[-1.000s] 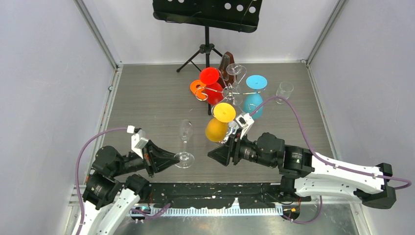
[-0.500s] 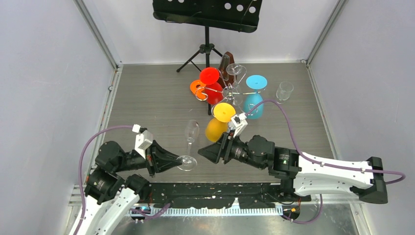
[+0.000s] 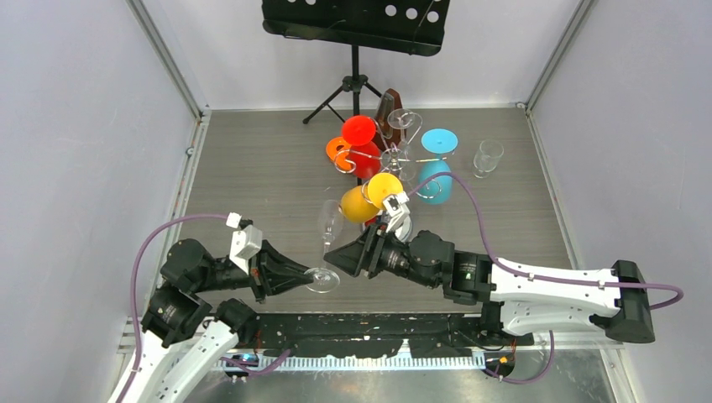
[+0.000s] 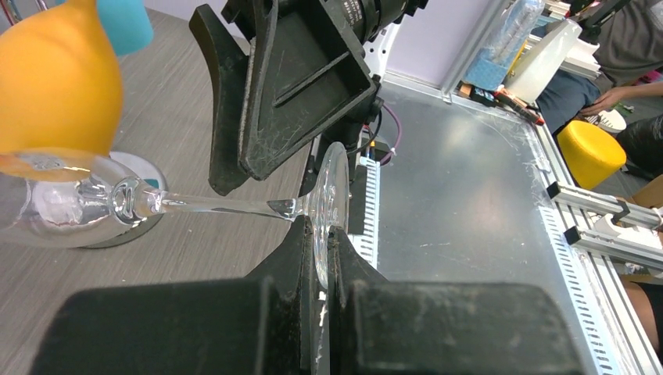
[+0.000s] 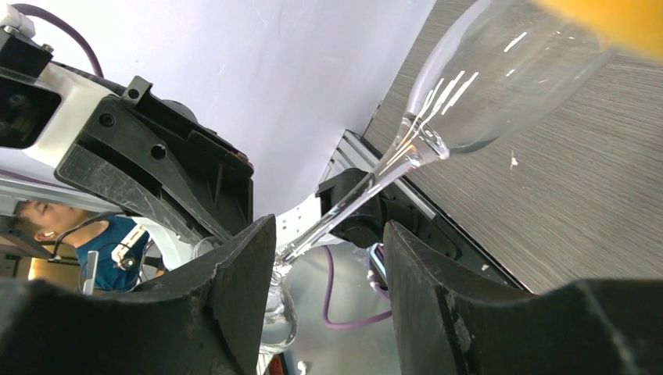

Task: Take the wine glass off the wine glass rack
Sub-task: Place the wine glass at the center of the board.

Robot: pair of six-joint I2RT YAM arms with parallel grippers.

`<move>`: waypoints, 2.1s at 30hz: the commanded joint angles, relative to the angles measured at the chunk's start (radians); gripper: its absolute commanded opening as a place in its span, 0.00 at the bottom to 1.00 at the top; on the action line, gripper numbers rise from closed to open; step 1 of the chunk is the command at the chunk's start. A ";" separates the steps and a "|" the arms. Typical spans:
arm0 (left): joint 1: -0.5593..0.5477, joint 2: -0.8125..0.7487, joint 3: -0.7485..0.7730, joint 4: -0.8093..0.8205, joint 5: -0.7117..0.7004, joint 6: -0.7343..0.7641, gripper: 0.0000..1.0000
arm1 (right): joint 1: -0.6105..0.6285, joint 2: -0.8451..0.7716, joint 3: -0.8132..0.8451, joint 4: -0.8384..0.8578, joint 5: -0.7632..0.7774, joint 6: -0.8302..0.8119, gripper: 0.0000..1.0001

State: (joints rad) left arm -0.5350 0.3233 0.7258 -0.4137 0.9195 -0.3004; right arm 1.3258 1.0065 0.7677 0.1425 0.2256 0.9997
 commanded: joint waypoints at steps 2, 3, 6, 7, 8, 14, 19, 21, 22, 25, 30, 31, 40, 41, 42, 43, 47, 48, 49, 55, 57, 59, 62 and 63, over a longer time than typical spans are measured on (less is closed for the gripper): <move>-0.009 0.006 0.050 0.100 0.006 0.048 0.00 | 0.009 0.034 0.042 0.047 -0.021 0.053 0.59; -0.010 0.005 0.050 0.099 0.003 0.050 0.00 | 0.011 0.037 0.045 0.049 -0.022 0.056 0.59; -0.011 -0.001 0.047 0.095 -0.005 0.056 0.00 | 0.021 0.048 0.047 0.050 -0.017 0.058 0.59; -0.011 -0.002 0.046 0.092 -0.009 0.059 0.00 | 0.023 0.052 0.046 0.050 -0.015 0.059 0.59; -0.011 -0.004 0.044 0.090 -0.013 0.061 0.00 | 0.028 0.054 0.046 0.050 -0.012 0.059 0.59; -0.012 -0.012 0.049 0.063 -0.028 0.073 0.00 | 0.049 0.024 0.038 0.009 0.043 0.041 0.59; -0.013 -0.014 0.070 0.025 -0.063 0.091 0.00 | 0.056 -0.060 0.021 -0.068 0.108 0.019 0.59; -0.012 -0.008 0.092 -0.008 -0.090 0.107 0.00 | 0.056 -0.094 0.020 -0.102 0.125 0.004 0.60; -0.013 -0.004 0.103 -0.021 -0.102 0.113 0.00 | 0.056 -0.113 0.021 -0.115 0.130 -0.007 0.60; -0.013 0.004 0.136 -0.058 -0.130 0.111 0.00 | 0.058 -0.149 0.033 -0.188 0.135 -0.038 0.63; -0.012 0.007 0.190 -0.091 -0.157 0.060 0.00 | 0.058 -0.221 0.064 -0.279 0.140 -0.110 0.64; -0.013 0.012 0.199 -0.092 -0.153 0.045 0.00 | 0.058 -0.228 0.077 -0.302 0.138 -0.129 0.64; -0.023 0.128 0.291 -0.067 -0.138 -0.012 0.00 | 0.058 -0.273 0.187 -0.444 0.122 -0.253 0.64; -0.034 0.149 0.310 -0.066 -0.144 -0.008 0.00 | 0.058 -0.276 0.201 -0.451 0.122 -0.269 0.64; -0.054 0.168 0.328 -0.067 -0.155 -0.005 0.00 | 0.058 -0.276 0.208 -0.464 0.124 -0.277 0.64; -0.081 0.184 0.347 -0.067 -0.170 0.003 0.00 | 0.058 -0.278 0.221 -0.471 0.124 -0.291 0.64; -0.255 0.267 0.430 -0.105 -0.324 0.062 0.00 | 0.058 -0.284 0.241 -0.490 0.112 -0.315 0.63; -0.308 0.289 0.459 -0.133 -0.390 0.086 0.00 | 0.058 -0.286 0.242 -0.493 0.111 -0.319 0.63; -0.369 0.309 0.486 -0.158 -0.460 0.108 0.00 | 0.057 -0.292 0.245 -0.496 0.110 -0.319 0.63; -0.650 0.369 0.550 -0.211 -0.785 0.172 0.00 | 0.058 -0.332 0.241 -0.519 0.099 -0.320 0.63; -0.746 0.393 0.553 -0.221 -0.921 0.189 0.00 | 0.058 -0.344 0.241 -0.529 0.092 -0.317 0.63; -0.874 0.423 0.549 -0.235 -1.073 0.207 0.00 | 0.057 -0.355 0.242 -0.540 0.082 -0.315 0.63; -1.013 0.448 0.542 -0.242 -1.262 0.219 0.00 | 0.058 -0.372 0.249 -0.569 0.074 -0.307 0.63; -1.050 0.455 0.539 -0.244 -1.317 0.218 0.00 | 0.057 -0.375 0.249 -0.574 0.072 -0.305 0.63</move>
State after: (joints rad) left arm -1.4555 0.7509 1.2419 -0.6971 -0.0628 -0.1394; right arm 1.3785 0.6506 0.9745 -0.4107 0.3119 0.7021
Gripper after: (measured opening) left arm 0.009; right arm 0.634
